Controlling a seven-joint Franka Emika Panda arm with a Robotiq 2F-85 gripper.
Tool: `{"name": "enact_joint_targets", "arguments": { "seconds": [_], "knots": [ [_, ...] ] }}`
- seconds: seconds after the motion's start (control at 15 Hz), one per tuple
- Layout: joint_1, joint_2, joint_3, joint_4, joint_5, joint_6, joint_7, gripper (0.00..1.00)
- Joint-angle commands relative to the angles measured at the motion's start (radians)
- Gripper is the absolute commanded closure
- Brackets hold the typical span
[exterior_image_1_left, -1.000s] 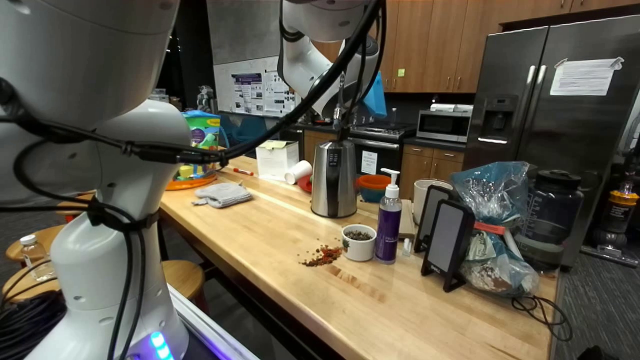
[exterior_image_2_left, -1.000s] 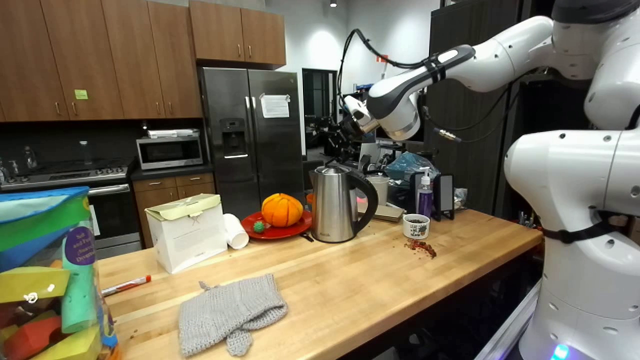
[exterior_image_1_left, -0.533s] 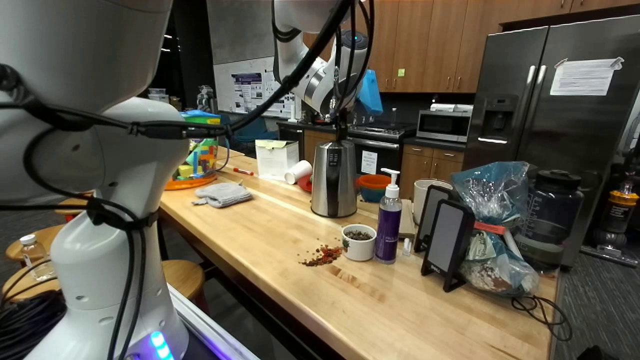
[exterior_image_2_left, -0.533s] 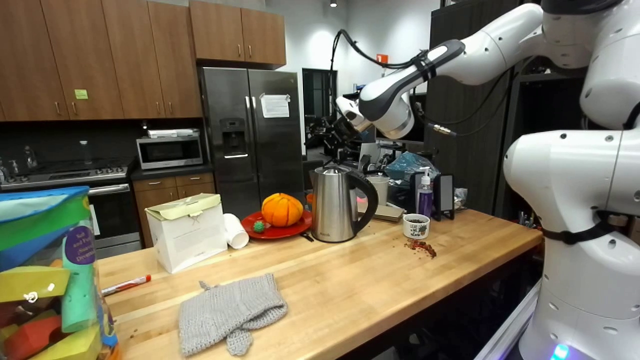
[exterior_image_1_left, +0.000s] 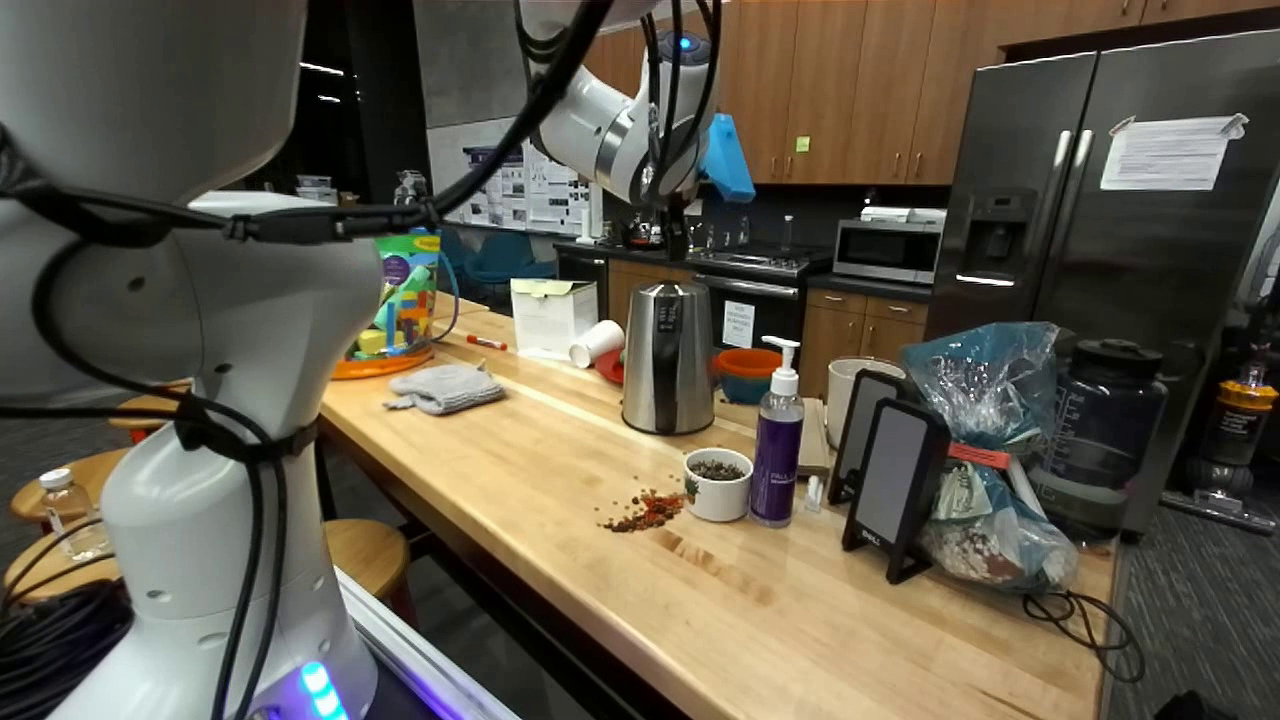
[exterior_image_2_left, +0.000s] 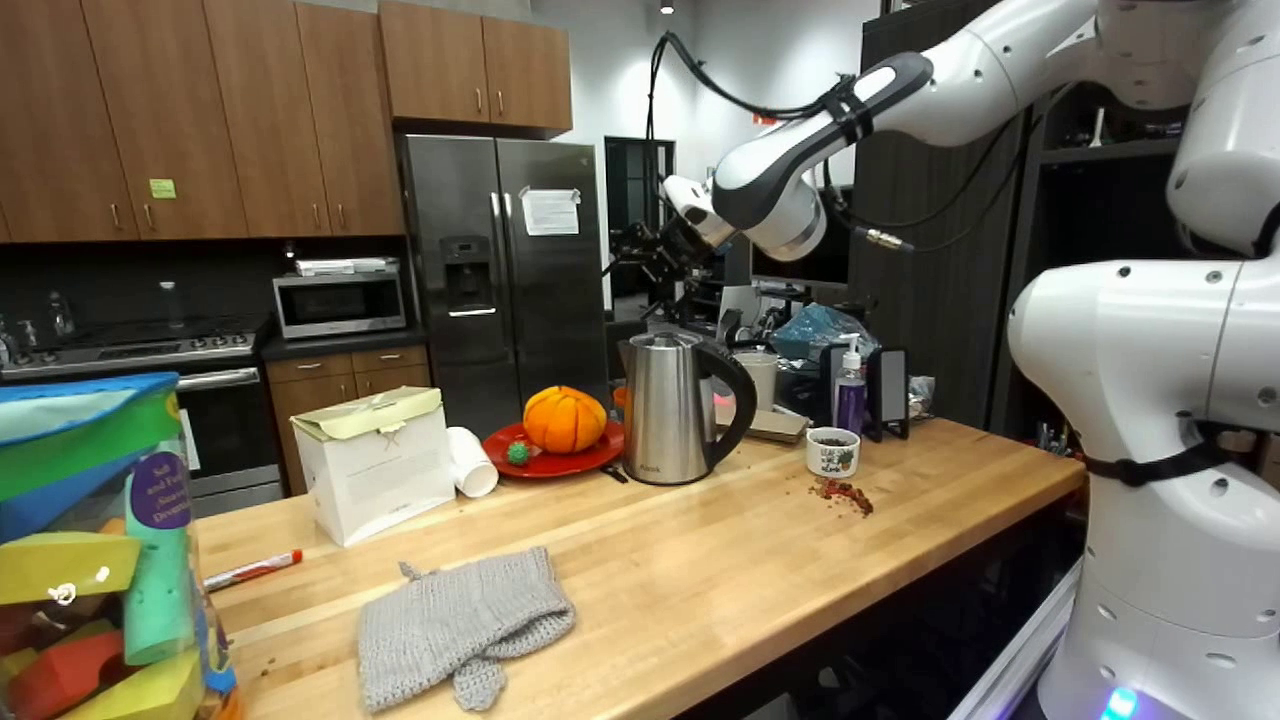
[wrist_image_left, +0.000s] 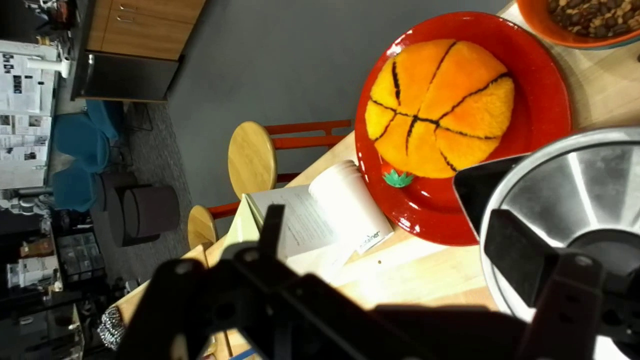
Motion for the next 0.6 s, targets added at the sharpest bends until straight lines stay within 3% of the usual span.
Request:
{"name": "enact_joint_targets", "arguments": {
  "seconds": [0.0,0.13,0.33,0.53],
  "knots": [
    [-0.183,0.039,0.193,-0.06,-0.045,0.021,0.024,0.0],
    [-0.312,0.048,0.322,-0.101,-0.07,0.028,0.017,0.0],
    [-0.529,0.1,0.502,-0.146,-0.122,-0.052,0.02,0.0],
    [-0.756,0.116,0.65,-0.184,-0.265,-0.099,0.065,0.0]
  ]
}}
